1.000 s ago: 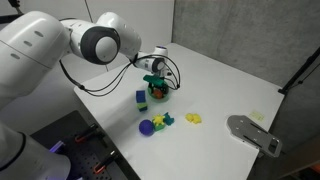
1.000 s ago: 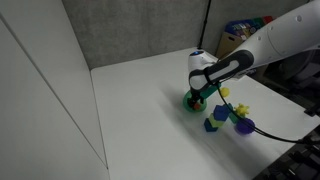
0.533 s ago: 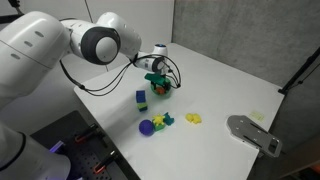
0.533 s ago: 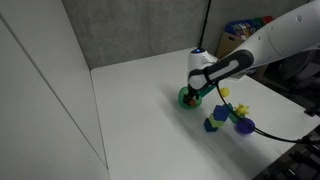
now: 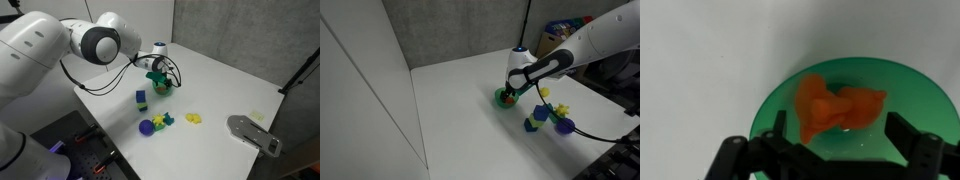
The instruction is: Take the orange rubber toy out of the bowl and put it on the table
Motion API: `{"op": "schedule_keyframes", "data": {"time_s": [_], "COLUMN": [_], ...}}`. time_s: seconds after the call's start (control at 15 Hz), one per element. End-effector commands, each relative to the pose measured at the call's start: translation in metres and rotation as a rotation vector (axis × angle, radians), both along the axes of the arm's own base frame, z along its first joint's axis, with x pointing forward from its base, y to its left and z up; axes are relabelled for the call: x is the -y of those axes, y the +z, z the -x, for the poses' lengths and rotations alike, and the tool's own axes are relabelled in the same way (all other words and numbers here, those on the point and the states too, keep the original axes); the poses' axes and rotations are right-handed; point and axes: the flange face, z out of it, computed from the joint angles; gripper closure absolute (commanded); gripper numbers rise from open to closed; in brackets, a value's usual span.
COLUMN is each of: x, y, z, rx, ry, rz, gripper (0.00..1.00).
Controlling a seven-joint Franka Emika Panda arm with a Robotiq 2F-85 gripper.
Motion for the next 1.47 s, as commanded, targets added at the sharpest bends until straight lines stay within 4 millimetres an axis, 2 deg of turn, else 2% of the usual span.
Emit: {"op": "schedule_keyframes", "data": {"time_s": [0.0, 0.53, 0.67, 0.8, 0.93, 1.2, 1.4], "x": [0.002, -0.005, -0.004, -0.004, -0.003, -0.004, -0.003], "y": [0.0, -0.027, -0.027, -0.023, -0.016, 0.005, 0.025], "z": [-0.007, 0.004, 0.003, 0.001, -0.001, -0.007, -0.013], "rx": [0.006, -0.035, -0.033, -0.029, -0.024, -0.018, -0.005], "ry": [-0.017, -0.005, -0.007, -0.006, -0.01, -0.017, -0.03], "rz": [-0.017, -0.016, -0.01, -0.011, -0.013, -0.038, -0.061], "gripper": [0.0, 0.0, 0.26, 0.41, 0.47, 0.67, 0.73]}}
